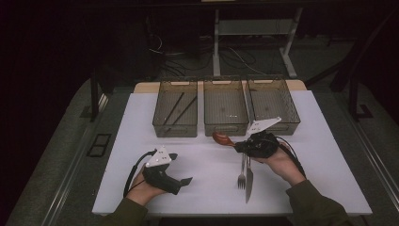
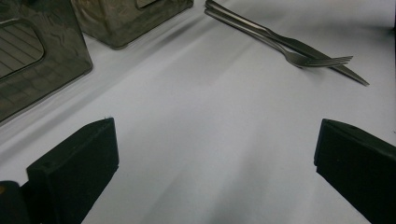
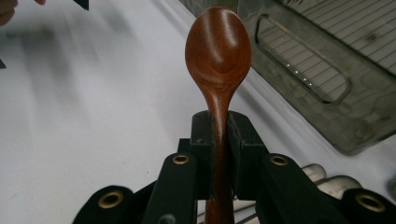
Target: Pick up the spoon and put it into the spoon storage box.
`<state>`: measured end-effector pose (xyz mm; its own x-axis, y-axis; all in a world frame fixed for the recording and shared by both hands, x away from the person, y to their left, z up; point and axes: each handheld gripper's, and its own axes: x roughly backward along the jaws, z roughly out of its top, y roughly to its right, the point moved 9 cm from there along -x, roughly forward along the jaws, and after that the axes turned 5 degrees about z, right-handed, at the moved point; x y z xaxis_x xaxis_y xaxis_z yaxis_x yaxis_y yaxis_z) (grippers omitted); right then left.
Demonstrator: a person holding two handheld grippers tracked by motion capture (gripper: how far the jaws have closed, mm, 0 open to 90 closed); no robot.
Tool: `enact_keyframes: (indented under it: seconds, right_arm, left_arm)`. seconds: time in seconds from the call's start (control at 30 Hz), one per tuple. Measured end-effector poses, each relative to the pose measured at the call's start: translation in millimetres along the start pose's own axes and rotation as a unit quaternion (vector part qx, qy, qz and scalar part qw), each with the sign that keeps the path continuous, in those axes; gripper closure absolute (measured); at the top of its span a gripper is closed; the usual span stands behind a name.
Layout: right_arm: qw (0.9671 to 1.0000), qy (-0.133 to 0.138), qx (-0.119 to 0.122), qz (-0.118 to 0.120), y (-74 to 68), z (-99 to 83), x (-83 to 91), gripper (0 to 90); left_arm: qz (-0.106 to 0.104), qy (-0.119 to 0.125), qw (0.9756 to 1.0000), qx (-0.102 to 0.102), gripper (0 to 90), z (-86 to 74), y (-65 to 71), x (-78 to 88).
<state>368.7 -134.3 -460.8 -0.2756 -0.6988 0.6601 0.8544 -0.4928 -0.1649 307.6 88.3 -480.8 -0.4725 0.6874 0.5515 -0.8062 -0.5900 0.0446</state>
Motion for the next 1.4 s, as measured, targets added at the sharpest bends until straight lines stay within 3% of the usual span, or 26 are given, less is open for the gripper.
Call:
enact_keyframes:
  seconds: [0.53,0.93,1.4]
  right_arm:
    - [0.9991,0.033,-0.017,-0.019,13.4,14.7,23.6,81.5]
    - [0.9977,0.034,-0.044,-0.039,36.4,26.9,26.7,81.4]
    - [0.9962,0.028,-0.057,-0.059,59.3,59.2,24.9,81.5]
  left_arm:
    - [-0.005,0.003,1.0000,-0.005,0.0,0.4,1.3,-0.8]
    - [-0.007,0.005,0.9999,-0.008,0.0,-0.5,0.5,-0.2]
    - [-0.013,0.009,0.9999,-0.007,0.0,0.9,3.6,-0.6]
